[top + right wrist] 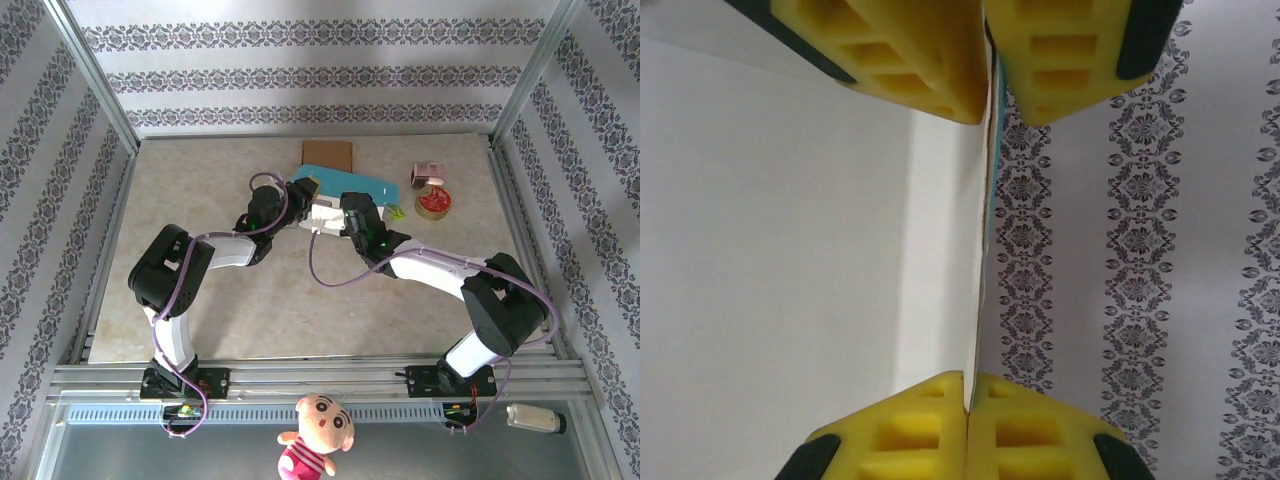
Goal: Fold the paper box
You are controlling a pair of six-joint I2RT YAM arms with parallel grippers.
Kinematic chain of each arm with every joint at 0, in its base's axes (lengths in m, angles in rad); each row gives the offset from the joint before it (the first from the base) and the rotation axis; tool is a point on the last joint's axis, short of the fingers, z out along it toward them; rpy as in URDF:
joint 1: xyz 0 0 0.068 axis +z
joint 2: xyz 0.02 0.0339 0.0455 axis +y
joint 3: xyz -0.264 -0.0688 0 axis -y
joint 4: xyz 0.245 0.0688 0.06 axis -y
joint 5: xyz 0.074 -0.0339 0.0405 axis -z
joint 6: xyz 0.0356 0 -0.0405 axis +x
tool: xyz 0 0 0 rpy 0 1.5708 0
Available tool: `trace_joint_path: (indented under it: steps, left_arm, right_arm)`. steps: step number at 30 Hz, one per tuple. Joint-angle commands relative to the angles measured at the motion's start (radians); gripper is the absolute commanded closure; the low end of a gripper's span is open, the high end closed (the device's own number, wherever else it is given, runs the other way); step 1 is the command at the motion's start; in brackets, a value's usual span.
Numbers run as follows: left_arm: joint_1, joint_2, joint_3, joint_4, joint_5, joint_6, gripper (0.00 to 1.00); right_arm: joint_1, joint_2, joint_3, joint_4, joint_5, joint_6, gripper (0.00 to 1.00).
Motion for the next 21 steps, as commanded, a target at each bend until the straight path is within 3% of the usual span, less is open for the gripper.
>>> trace_joint_path:
  steps: [1,5,9,12,17,21]
  left_arm:
    - [-0.004,-0.017,0.015,0.078,-0.019,0.002,0.82]
    - [-0.002,-0.030,-0.003,0.071,-0.002,-0.011,0.82]
    - [-0.003,-0.093,-0.050,0.039,-0.003,0.016,0.53]
    - [-0.003,-0.203,-0.108,-0.024,-0.044,0.108,0.43]
    - [-0.005,-0.487,-0.124,-0.433,-0.151,0.490,0.30]
    - [-0.005,-0.659,-0.082,-0.755,-0.260,0.807,0.28]
  right_arm:
    - [0.017,-0.022,-0.028,-0.026,-0.025,0.034,0.95]
    - [0.015,-0.045,-0.007,-0.093,-0.073,0.069,0.97]
    - [0.009,-0.092,0.053,-0.260,-0.177,0.135,0.99]
    - [-0.004,-0.116,0.125,-0.418,-0.245,0.178,1.00]
    - [-0.031,-0.139,0.277,-0.749,-0.368,0.229,1.00]
    - [-0.042,-0.140,0.374,-0.931,-0.433,0.246,1.00]
